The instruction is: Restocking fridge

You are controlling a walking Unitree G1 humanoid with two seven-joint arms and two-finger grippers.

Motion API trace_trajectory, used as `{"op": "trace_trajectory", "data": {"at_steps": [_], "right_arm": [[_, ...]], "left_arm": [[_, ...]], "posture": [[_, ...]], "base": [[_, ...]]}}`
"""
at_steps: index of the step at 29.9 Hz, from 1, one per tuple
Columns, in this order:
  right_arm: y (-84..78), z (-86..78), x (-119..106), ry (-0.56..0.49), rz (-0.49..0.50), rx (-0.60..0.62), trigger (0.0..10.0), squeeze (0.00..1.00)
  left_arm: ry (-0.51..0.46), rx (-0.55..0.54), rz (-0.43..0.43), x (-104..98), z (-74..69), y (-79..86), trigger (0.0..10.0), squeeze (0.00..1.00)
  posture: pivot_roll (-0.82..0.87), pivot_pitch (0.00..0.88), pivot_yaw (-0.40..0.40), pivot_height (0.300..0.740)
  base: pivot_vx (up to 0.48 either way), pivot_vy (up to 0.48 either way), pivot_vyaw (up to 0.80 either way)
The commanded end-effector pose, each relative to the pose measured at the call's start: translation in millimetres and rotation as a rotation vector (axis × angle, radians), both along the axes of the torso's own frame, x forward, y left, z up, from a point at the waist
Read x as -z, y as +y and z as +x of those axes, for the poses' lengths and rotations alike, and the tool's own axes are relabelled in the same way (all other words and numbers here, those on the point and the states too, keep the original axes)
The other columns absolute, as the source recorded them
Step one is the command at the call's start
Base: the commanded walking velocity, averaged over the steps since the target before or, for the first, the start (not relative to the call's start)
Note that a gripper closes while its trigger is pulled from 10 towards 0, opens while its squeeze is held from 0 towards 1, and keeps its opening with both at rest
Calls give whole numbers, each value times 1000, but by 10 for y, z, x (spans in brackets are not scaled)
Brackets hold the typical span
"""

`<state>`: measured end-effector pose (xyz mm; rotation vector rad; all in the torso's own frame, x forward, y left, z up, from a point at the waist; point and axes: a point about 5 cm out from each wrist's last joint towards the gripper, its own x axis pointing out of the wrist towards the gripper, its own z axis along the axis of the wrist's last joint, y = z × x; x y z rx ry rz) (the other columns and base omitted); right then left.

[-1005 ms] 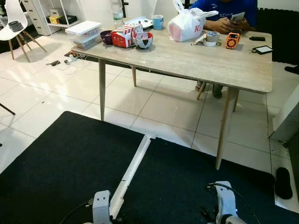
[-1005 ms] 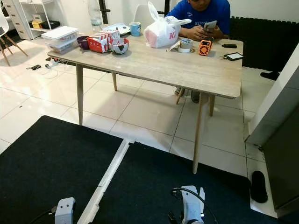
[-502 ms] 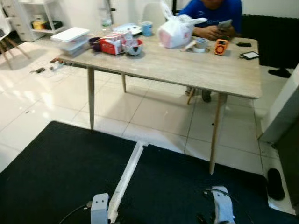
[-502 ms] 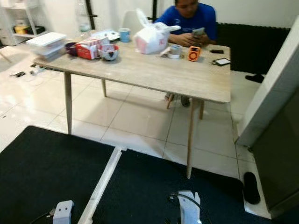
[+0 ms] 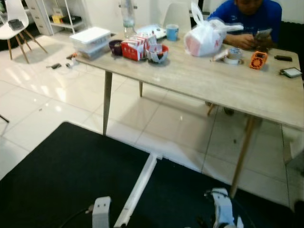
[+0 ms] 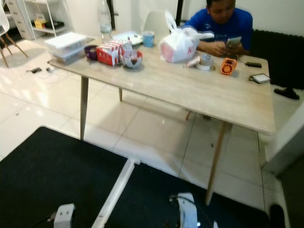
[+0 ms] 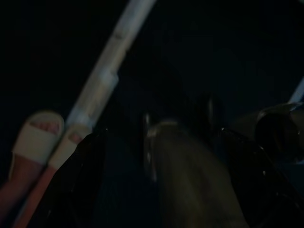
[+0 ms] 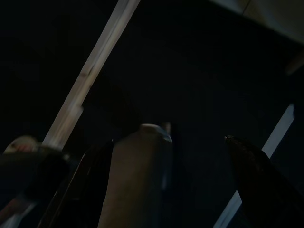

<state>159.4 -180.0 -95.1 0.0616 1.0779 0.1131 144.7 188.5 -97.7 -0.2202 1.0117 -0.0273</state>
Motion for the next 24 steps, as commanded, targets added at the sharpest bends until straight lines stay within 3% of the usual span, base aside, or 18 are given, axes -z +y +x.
{"op": "trace_trajectory", "data": {"at_steps": [1,24], "right_arm": [[-21,16,-8,-4,-8,3,10000,0],[-13,11,-3,5,-19,3,10000,0]], "left_arm": [[20,7,7,18,-44,5,10000,0],[19,11,8,16,-32,-11,10000,0]], "posture": [[-39,0,28,740],[-38,0,28,740]], "base": [[356,0,0],[358,0,0]]}}
